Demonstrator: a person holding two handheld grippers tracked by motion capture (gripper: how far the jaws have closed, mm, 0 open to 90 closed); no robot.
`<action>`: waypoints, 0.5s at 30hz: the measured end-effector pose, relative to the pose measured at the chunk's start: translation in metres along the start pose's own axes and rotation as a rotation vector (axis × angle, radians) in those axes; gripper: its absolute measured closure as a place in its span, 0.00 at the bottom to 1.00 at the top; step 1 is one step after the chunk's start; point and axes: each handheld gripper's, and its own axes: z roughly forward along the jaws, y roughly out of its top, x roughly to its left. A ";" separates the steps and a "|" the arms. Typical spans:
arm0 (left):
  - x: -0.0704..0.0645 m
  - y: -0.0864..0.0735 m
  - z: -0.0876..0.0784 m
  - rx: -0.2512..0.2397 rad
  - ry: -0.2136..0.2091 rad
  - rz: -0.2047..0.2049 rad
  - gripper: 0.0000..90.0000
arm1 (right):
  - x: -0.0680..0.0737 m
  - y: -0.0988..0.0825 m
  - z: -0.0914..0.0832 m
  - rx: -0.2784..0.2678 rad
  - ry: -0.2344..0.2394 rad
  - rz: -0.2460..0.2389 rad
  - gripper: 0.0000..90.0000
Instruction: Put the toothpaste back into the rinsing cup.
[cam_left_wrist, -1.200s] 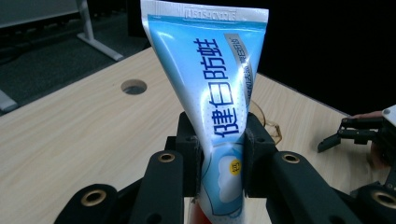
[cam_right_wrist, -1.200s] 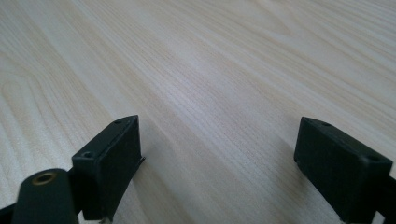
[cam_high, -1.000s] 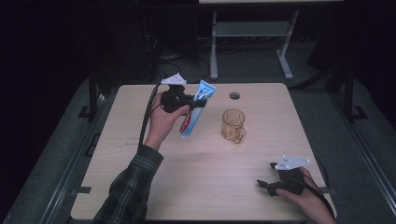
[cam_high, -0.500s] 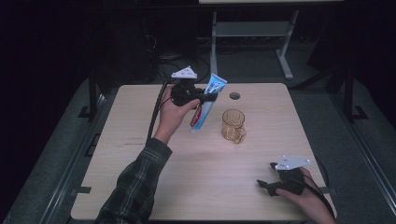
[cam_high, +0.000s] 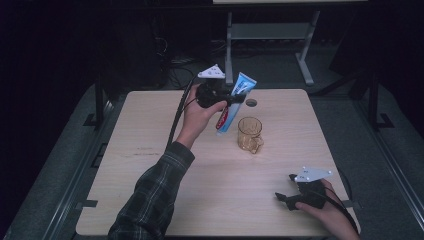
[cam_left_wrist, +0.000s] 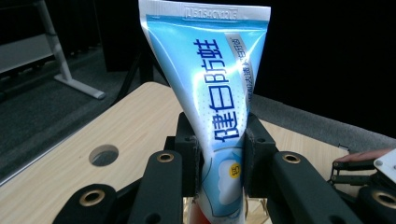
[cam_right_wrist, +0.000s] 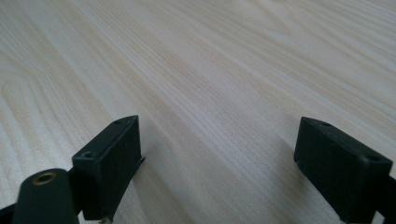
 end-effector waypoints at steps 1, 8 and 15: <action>0.000 0.001 0.002 -0.003 -0.003 0.005 0.80 | 0.000 0.000 0.000 0.000 0.000 -0.001 0.15; -0.002 0.011 0.017 -0.009 -0.022 0.016 0.80 | 0.000 0.000 0.000 -0.001 0.001 -0.002 0.15; -0.003 0.017 0.031 -0.026 -0.038 0.018 0.80 | 0.000 0.000 0.000 0.001 0.003 0.004 0.15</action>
